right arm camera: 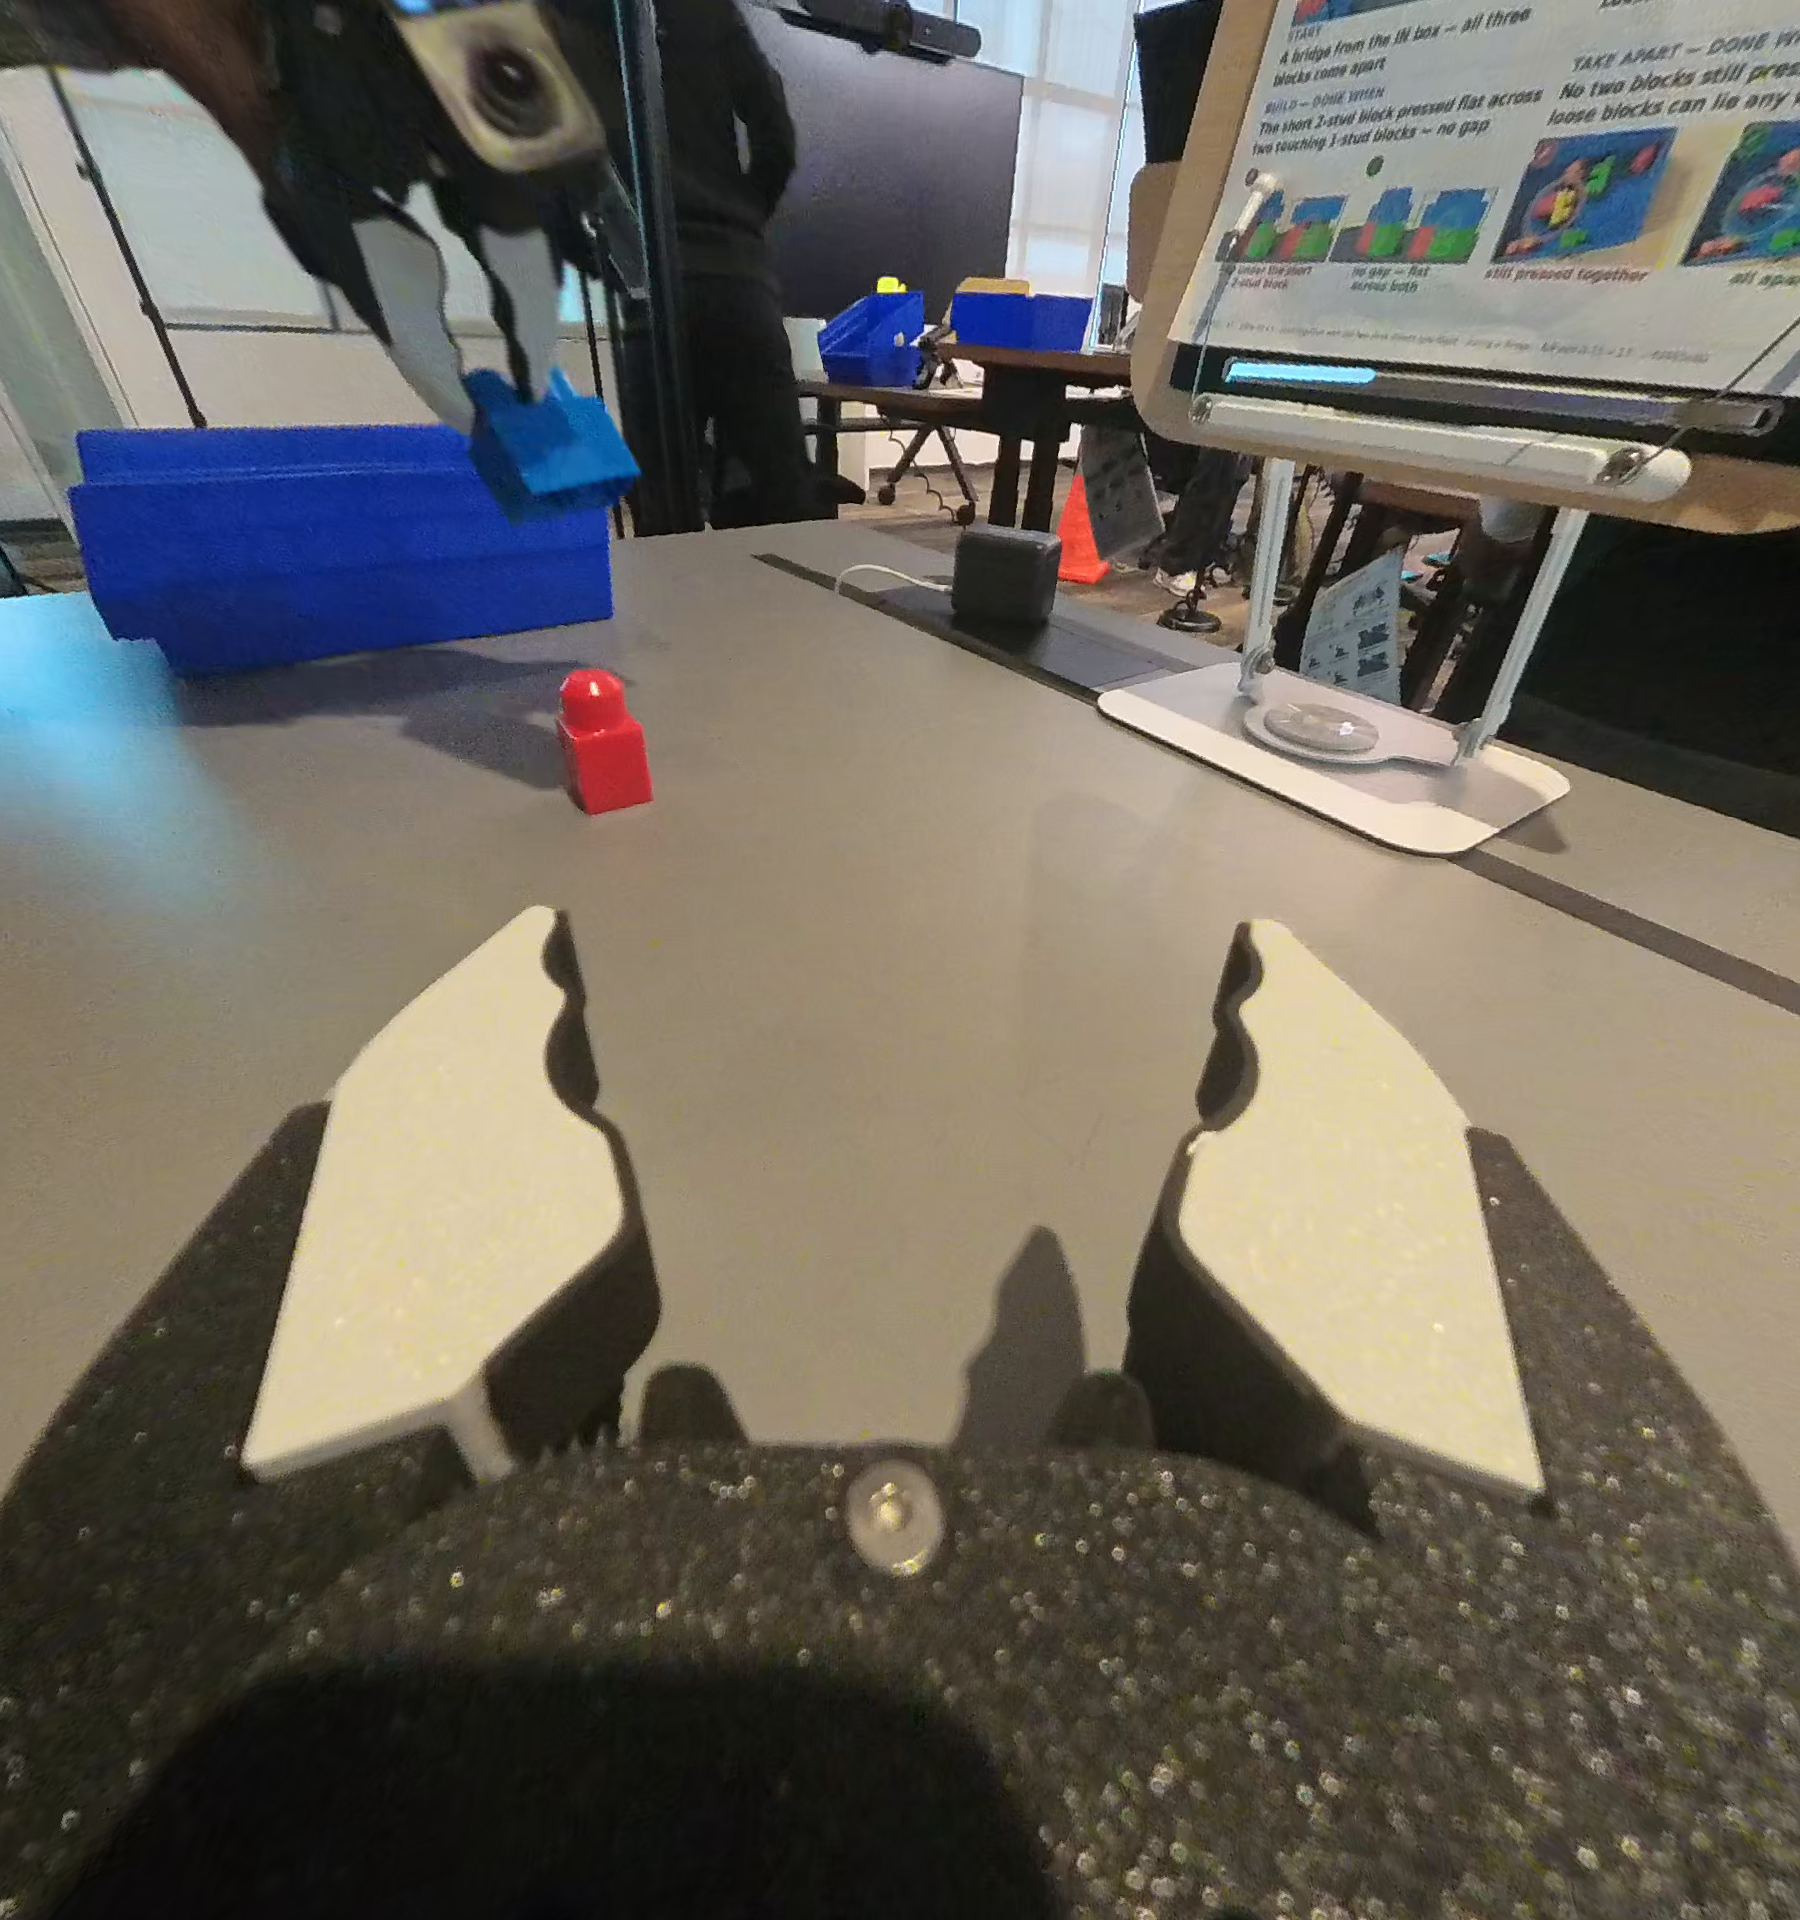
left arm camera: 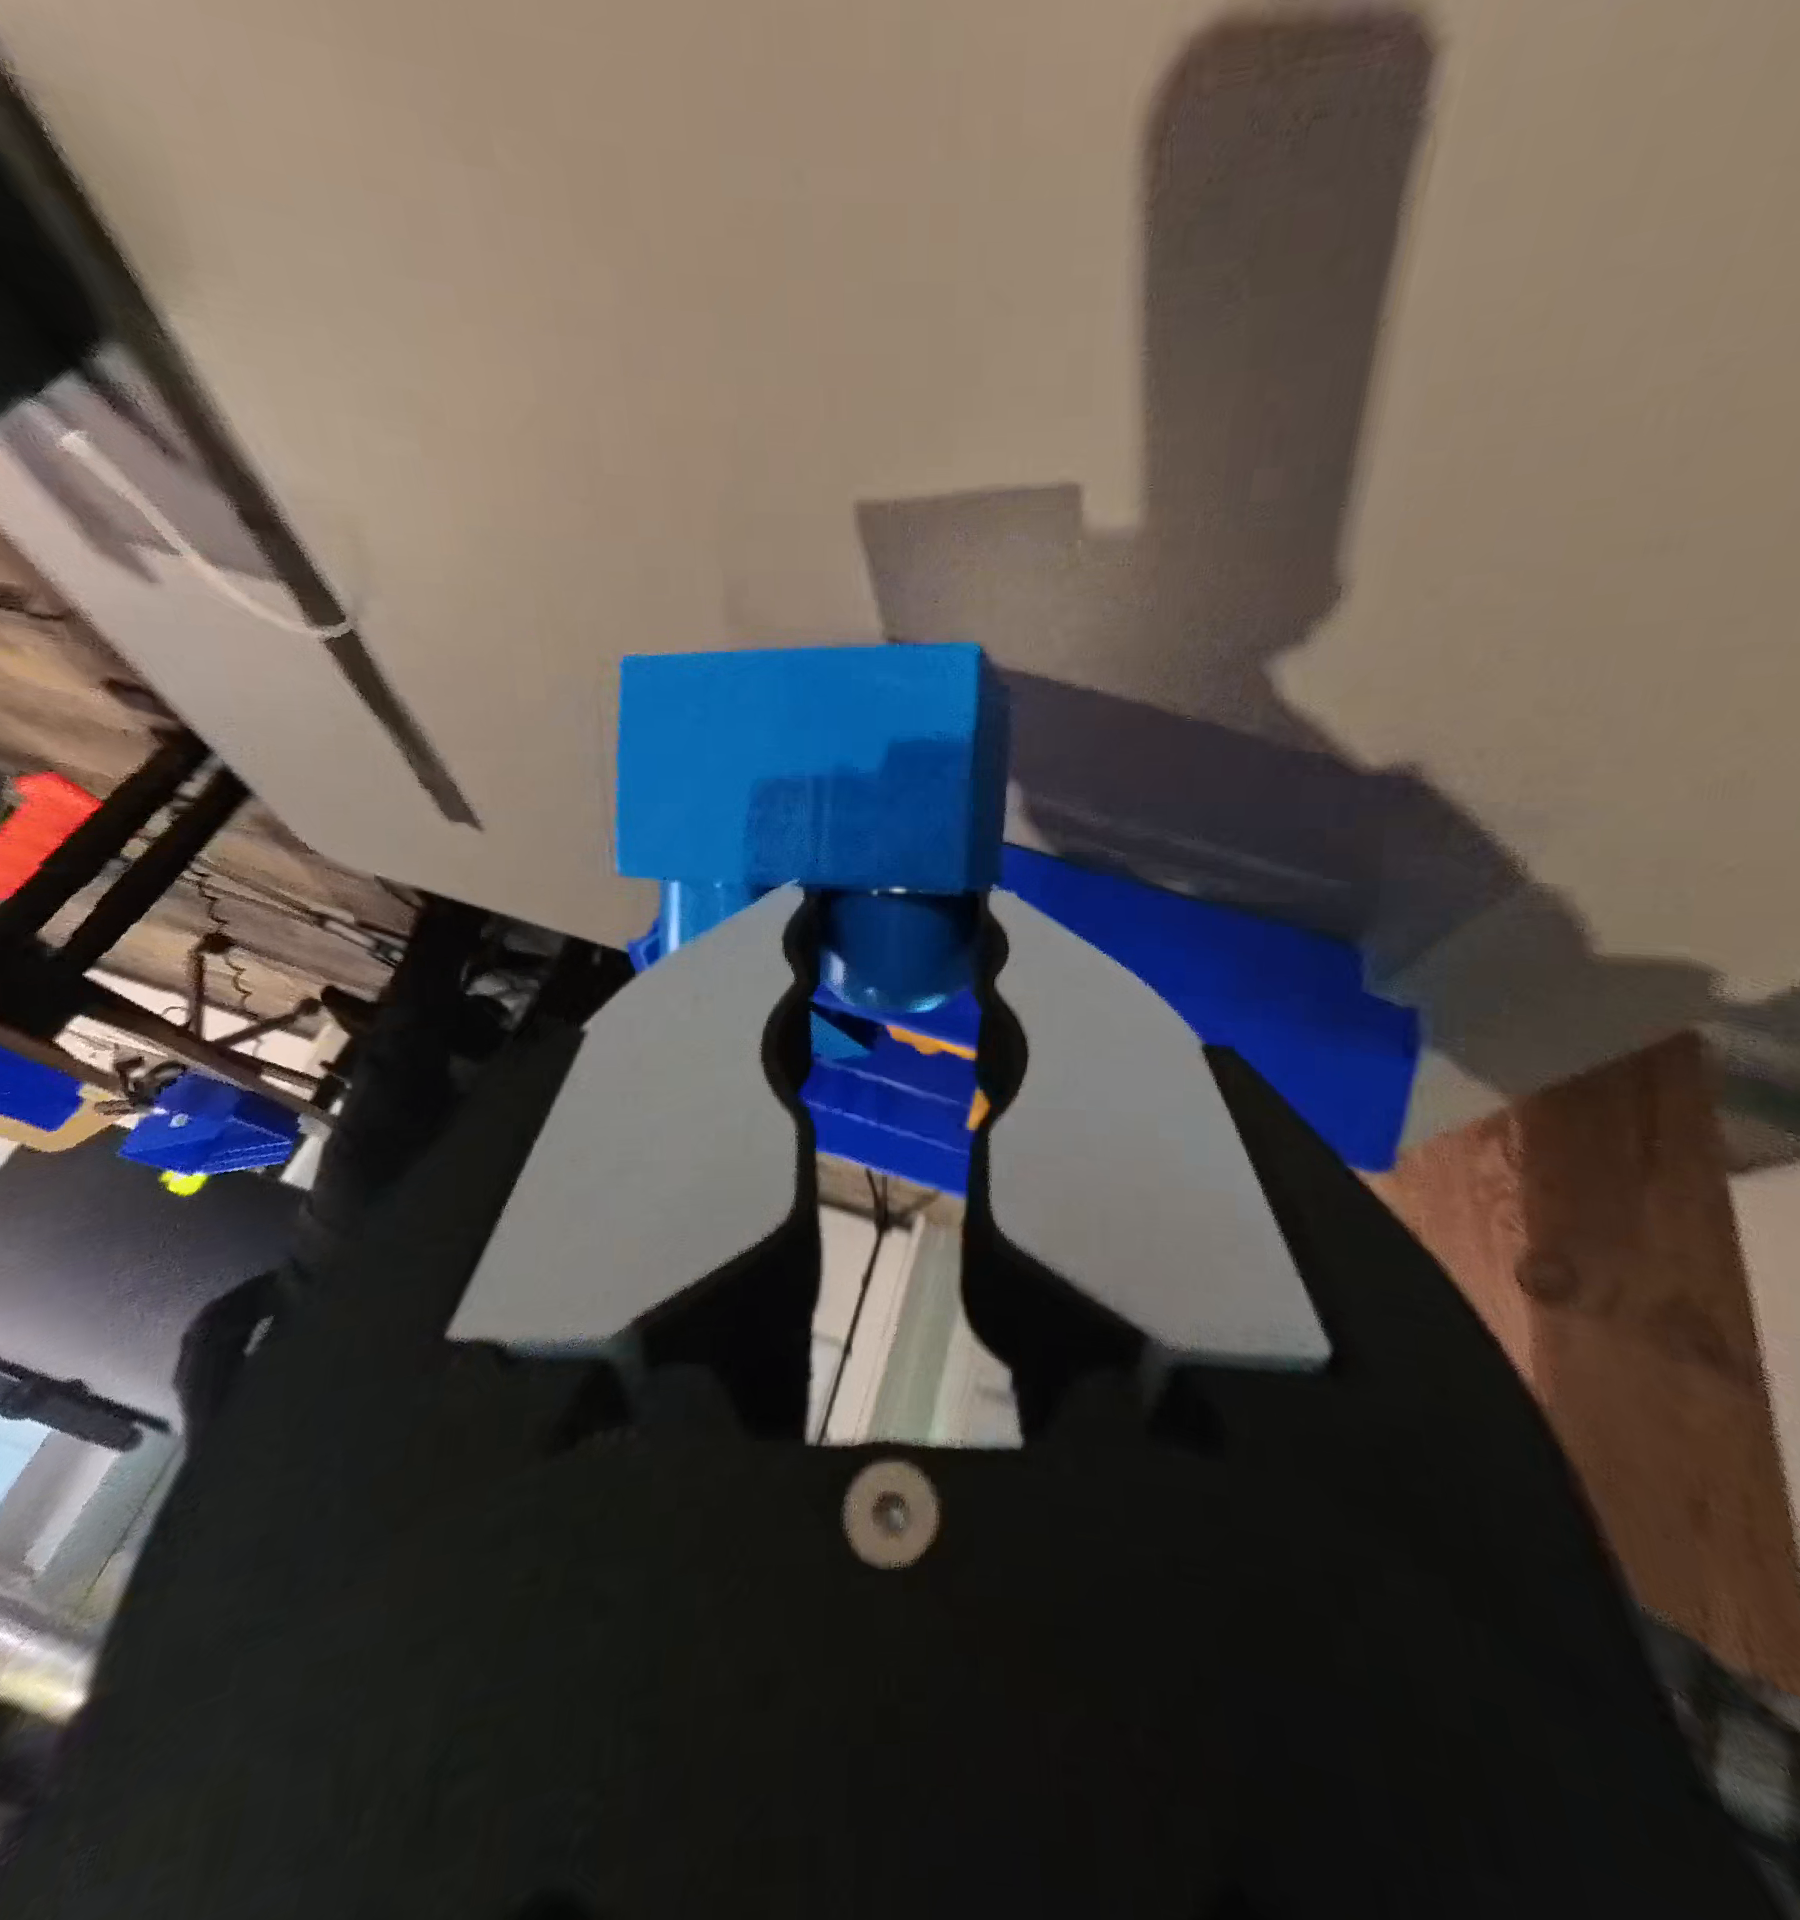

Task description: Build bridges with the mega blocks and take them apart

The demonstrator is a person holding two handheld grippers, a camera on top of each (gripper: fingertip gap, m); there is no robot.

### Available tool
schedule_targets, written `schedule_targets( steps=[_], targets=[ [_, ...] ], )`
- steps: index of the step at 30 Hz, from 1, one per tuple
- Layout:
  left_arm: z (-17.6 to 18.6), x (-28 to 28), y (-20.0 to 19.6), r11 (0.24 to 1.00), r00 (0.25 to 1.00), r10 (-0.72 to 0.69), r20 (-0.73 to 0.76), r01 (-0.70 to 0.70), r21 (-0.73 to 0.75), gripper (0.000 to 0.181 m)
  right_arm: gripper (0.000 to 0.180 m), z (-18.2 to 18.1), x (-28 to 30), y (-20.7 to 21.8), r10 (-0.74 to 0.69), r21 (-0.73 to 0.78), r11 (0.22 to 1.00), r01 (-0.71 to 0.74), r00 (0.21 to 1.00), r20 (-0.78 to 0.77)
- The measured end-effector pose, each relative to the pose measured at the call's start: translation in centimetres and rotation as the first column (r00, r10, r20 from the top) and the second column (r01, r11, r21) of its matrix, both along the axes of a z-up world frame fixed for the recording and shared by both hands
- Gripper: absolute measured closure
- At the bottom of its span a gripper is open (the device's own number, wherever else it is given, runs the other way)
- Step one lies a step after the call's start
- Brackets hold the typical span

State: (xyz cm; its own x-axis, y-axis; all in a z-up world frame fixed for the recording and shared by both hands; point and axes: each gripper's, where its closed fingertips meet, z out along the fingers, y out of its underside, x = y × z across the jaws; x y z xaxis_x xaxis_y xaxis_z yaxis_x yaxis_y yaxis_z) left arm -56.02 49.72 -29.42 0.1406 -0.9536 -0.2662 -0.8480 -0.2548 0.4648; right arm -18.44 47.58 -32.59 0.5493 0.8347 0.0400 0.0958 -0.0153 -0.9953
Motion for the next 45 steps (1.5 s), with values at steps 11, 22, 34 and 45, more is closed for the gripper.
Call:
schedule_targets(
  steps=[11, 22, 34, 45],
  targets=[
    [-2.9, 9.9, 2.2, 0.913, 0.950, 0.298, -0.090, -0.311, -0.263, 0.153, 0.065, -0.1, -0.3, -0.2, 0.017, -0.004, 1.000, -0.017, 1.000, -0.001],
    [-7.8, 14.5, 2.9, 0.914, 0.936, 0.228, -0.268, -0.300, -0.271, 0.153, 0.066, 0.3, -0.4, -0.4, 0.024, 0.009, 1.000, -0.024, 1.000, -0.003],
    [-9.7, 16.7, 2.7, 0.931, 0.958, 0.155, -0.241, -0.223, -0.289, 0.150, 0.065, 0.3, -0.3, -0.4, 0.024, 0.012, 1.000, -0.024, 1.000, -0.002],
    [3.4, 13.2, 5.7, 0.984, 0.808, 0.157, 0.568, -0.178, -0.018, 0.120, 0.065, 0.5, -0.3, -0.6, 0.027, 0.019, 0.999, -0.027, 1.000, -0.002]
  ],
)
